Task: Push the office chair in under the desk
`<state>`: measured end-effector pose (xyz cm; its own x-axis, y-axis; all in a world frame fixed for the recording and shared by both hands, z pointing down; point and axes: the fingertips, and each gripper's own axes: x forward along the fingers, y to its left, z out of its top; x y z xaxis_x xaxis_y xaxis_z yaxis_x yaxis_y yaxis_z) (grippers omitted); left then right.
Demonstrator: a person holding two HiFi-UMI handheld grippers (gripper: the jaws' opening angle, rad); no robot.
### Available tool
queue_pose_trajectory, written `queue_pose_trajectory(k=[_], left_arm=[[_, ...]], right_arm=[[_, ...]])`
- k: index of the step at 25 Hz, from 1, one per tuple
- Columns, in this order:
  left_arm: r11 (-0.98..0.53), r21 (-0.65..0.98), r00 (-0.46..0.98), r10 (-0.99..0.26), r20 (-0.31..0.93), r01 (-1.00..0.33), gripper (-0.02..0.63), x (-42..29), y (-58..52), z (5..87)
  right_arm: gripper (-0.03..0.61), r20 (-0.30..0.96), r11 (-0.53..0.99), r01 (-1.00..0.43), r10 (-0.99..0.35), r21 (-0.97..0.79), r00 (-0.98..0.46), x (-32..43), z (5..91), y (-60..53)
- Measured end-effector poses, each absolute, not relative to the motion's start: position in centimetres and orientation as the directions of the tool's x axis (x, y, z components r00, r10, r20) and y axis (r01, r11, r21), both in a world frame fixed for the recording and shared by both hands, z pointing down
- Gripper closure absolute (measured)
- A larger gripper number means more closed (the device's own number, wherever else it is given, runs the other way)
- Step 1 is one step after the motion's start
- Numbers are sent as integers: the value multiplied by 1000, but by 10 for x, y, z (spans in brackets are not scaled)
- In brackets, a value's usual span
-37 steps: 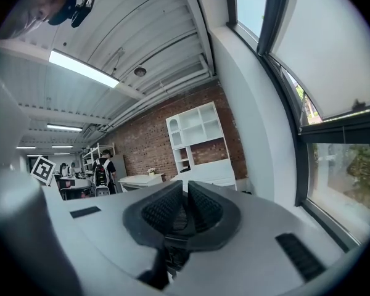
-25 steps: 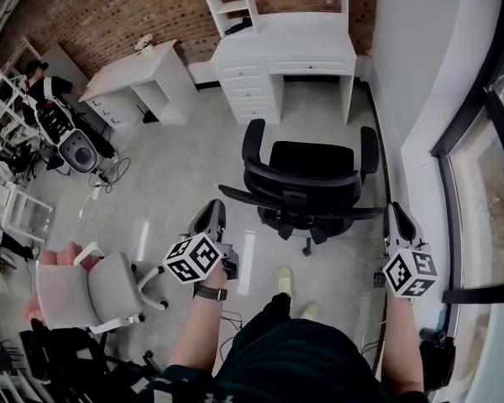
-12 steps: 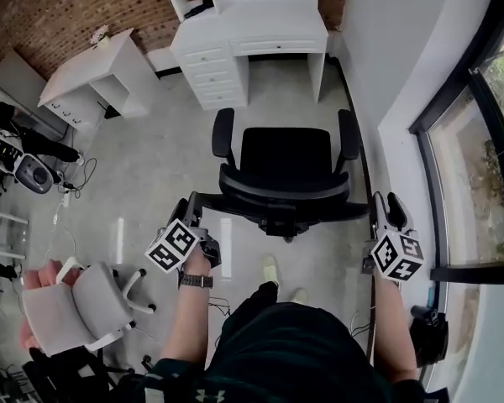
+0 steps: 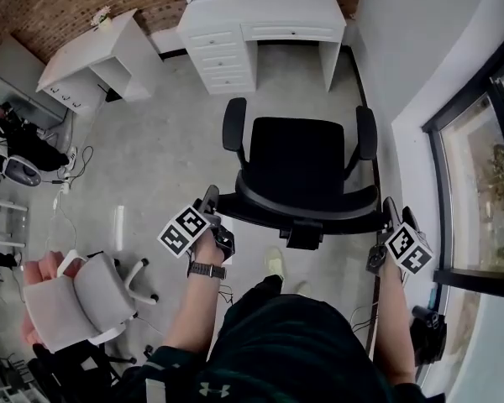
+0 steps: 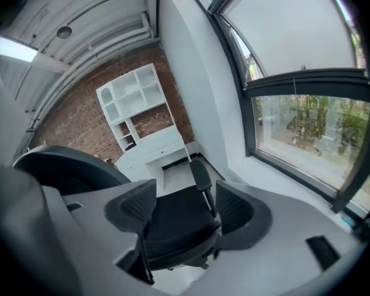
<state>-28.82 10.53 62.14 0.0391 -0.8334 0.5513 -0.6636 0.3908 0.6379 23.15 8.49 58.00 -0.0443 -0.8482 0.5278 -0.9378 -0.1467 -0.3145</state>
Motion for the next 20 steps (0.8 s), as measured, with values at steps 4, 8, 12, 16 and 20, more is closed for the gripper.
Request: queue_pose_trajectory(k=[4,8,12,16,20], left_arm=[[428,682,87,-808,583,-594,308,-286,97,637],[482,671,108,-762,638,-563,299,-281,92,646],[492,671,126,-748,652,-554,284,-282,88,652],[492,681,104,-765,635,-543,284,-286,86,650],[487,684,102,-770,630,-543,284,-278,81,653]], right_arm=[[299,576,-223,-903,-817,-368,-33,227,597,82],[291,602,-288,-866,-799,-409,-19,225,607,76],[290,654,-331,-870,-757,-364,14,232,616,76],[288,700,-389,-820,-714,-420,-20,232,638,79],[287,719,-425,-785,-695,-450,-35,237,646,78]])
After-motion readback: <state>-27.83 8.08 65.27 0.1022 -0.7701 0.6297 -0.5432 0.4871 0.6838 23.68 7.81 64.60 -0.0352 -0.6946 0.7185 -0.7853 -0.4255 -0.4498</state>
